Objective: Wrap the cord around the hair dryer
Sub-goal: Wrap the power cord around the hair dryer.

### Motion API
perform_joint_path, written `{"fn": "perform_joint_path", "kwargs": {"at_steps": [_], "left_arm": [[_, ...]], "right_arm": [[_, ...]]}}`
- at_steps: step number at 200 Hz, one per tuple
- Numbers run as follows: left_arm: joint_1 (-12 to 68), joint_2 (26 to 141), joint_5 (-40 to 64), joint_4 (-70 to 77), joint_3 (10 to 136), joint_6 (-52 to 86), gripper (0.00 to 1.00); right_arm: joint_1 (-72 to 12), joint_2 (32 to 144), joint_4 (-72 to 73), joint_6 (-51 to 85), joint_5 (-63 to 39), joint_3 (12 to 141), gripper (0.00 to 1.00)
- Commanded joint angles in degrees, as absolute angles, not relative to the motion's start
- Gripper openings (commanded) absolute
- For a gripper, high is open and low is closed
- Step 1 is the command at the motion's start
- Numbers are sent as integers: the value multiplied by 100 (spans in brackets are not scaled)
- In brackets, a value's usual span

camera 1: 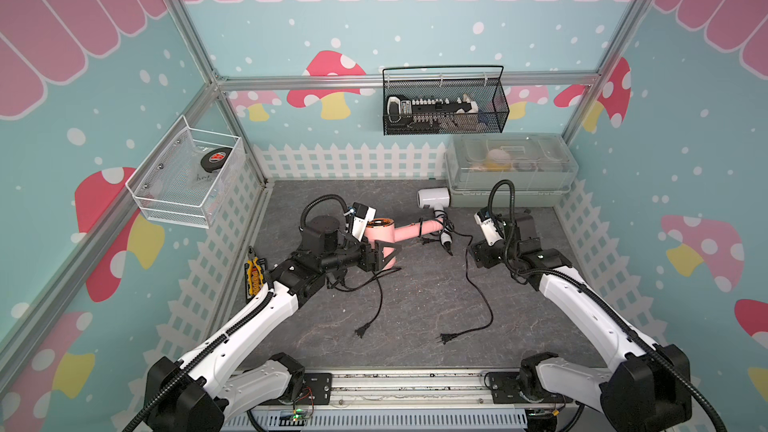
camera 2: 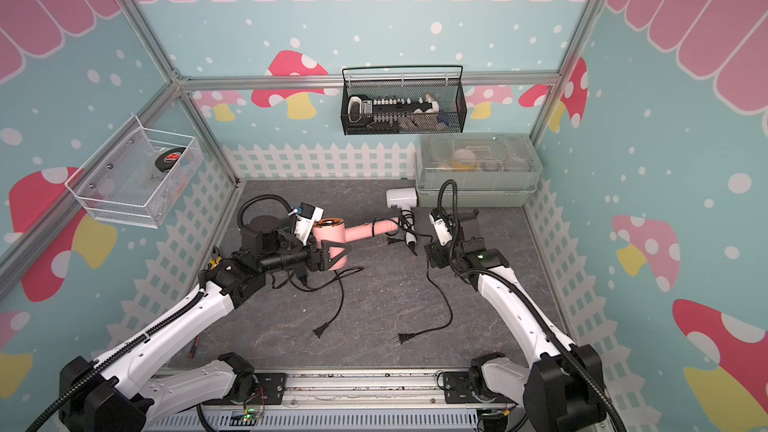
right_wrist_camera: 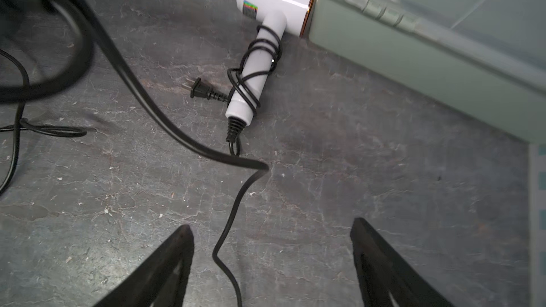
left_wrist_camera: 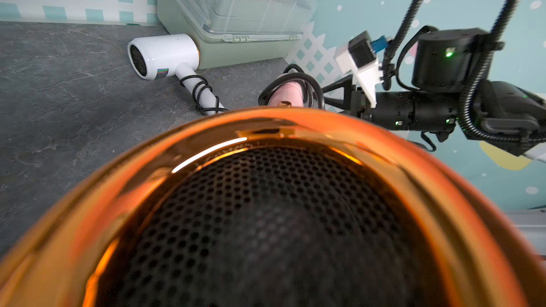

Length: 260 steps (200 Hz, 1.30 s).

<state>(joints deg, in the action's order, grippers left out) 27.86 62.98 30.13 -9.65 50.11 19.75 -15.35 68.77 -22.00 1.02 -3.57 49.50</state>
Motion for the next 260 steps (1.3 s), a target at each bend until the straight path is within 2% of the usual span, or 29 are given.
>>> {"fn": "perform_joint_path", "kwargs": {"at_steps": [1, 50, 120, 128, 154, 170, 192, 213, 260], "left_arm": [[2727, 6080, 3129, -611, 5017, 1967, 0], [2680, 6090, 3164, -505, 5093, 2044, 0], [2646, 6032, 3234, -278, 4992, 2224, 0], [2646, 6022, 3243, -264, 4977, 2246, 0], [2604, 5988, 3203, -215, 4927, 2319, 0], [2512, 5954, 3241, -87, 4870, 2452, 0], [2378, 5966, 3287, 43, 4796, 2642, 0], [2125, 5969, 3261, 172, 4682, 2797, 0], [2057, 6076, 3092, 494, 4544, 2952, 0]], "right_arm": [[-1525, 7018, -1809, 797, -590, 4710, 81], [-1529, 7480, -1366, 1360, -696, 4095, 74], [-1547, 8145, 384, 1847, -775, 3446, 61], [-1547, 8237, 539, 1862, -792, 3464, 54], [-1547, 8245, 770, 1921, -798, 3481, 16], [-1547, 8000, 567, 1802, -499, 3494, 0], [-1486, 7412, 87, 1523, -35, 3687, 0], [-1485, 7018, -899, 1045, 176, 4465, 0], [-1701, 6949, -2962, 30, -563, 6665, 0]]}}
